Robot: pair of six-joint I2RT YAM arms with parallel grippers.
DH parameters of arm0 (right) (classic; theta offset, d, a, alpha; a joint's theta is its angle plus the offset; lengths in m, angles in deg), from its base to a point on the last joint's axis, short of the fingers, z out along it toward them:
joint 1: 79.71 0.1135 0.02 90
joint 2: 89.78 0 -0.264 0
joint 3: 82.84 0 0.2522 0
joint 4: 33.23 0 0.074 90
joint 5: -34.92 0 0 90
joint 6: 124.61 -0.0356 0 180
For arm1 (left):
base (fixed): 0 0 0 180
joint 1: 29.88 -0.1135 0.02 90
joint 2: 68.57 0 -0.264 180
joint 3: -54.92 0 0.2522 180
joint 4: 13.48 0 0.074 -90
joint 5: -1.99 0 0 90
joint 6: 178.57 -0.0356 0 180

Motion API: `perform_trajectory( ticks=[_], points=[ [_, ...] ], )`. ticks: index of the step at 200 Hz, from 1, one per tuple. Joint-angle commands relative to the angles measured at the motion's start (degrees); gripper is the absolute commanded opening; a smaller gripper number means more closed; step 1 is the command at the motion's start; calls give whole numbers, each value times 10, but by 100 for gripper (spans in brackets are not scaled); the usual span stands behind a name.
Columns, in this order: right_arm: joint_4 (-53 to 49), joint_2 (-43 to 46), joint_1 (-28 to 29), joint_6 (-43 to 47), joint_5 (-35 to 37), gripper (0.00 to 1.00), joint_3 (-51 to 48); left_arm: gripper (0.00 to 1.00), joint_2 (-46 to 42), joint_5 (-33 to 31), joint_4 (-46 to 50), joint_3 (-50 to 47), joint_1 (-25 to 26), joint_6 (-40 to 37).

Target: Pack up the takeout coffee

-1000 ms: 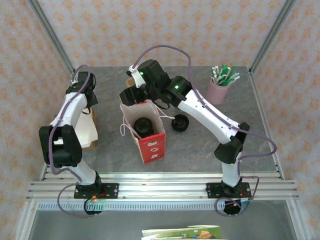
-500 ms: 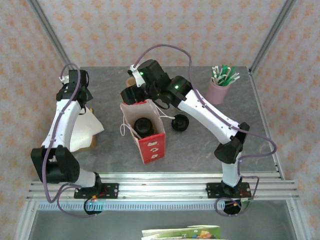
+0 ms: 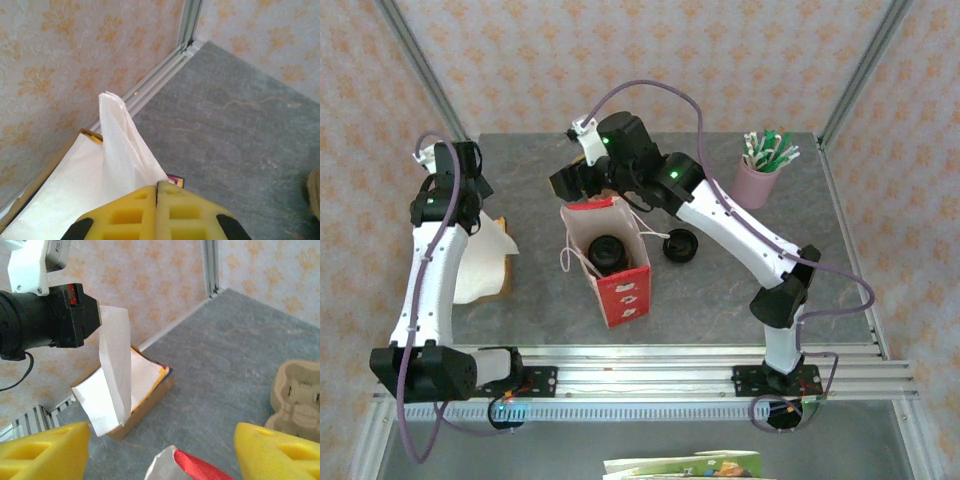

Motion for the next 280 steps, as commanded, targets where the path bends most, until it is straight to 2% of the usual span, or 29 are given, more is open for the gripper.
perform_trajectory(
  ticks=[1,51,105,133,156,246,280],
  points=[
    [49,3,4,29,-32,76,24,0,-16,1,23,27,1,5],
    [85,-12,15,75,-69,75,14,0,-27,-3,29,41,1,-1],
    [131,-71,34,109,-100,75,24,0,-53,-3,17,11,0,3],
    [139,-97,54,158,-86,76,23,0,-62,1,17,9,0,7],
    [129,-114,72,202,-60,78,33,0,-59,6,25,43,0,11],
    [147,-58,86,208,-53,82,27,0,-24,54,75,199,5,43],
    [212,-33,95,194,-40,86,-11,0,-11,68,91,247,16,61]
  ],
)
